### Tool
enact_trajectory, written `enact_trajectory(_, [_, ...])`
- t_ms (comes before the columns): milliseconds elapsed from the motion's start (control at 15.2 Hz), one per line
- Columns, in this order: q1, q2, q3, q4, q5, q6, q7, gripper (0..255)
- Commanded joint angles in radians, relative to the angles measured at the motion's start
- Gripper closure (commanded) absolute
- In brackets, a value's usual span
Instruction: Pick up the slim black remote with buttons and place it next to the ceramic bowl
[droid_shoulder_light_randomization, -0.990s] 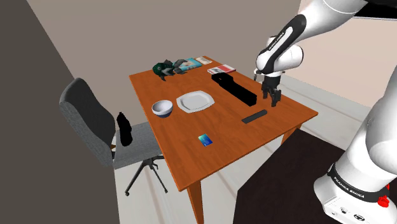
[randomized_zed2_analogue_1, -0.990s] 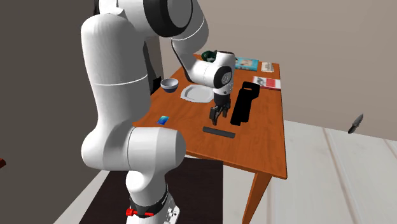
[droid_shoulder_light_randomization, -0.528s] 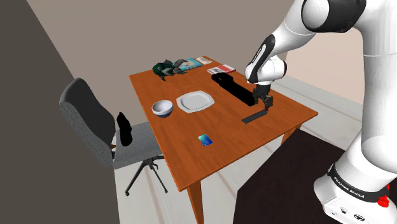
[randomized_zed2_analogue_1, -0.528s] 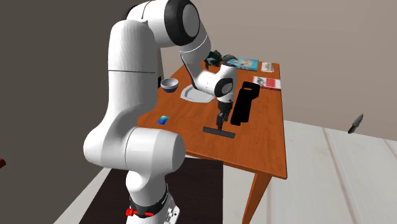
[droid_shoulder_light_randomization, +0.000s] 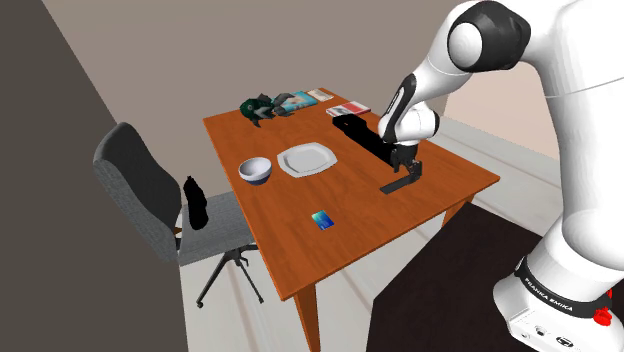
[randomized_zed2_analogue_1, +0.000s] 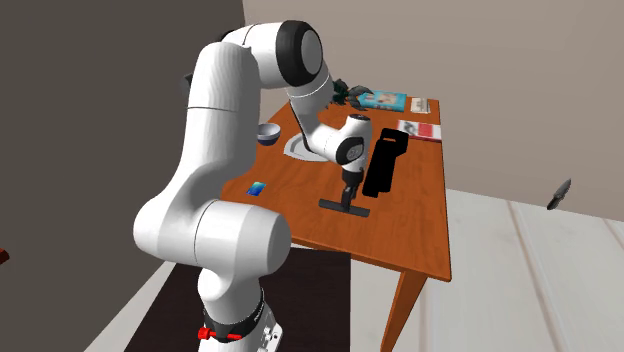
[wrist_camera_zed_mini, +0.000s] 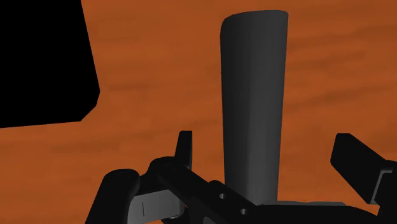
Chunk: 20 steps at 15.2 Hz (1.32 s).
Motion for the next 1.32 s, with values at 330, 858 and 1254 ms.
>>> enact_trajectory(330, [-0.013,0.033,0.017,0.011,0.016,0.023,-0.011,0])
enact_trajectory(858, [-0.012,0.032,0.016,0.010,0.015,0.022,-0.010,255])
enact_trajectory(1254, [-0.009,0.021,0.010,0.007,0.010,0.014,-0.008,255])
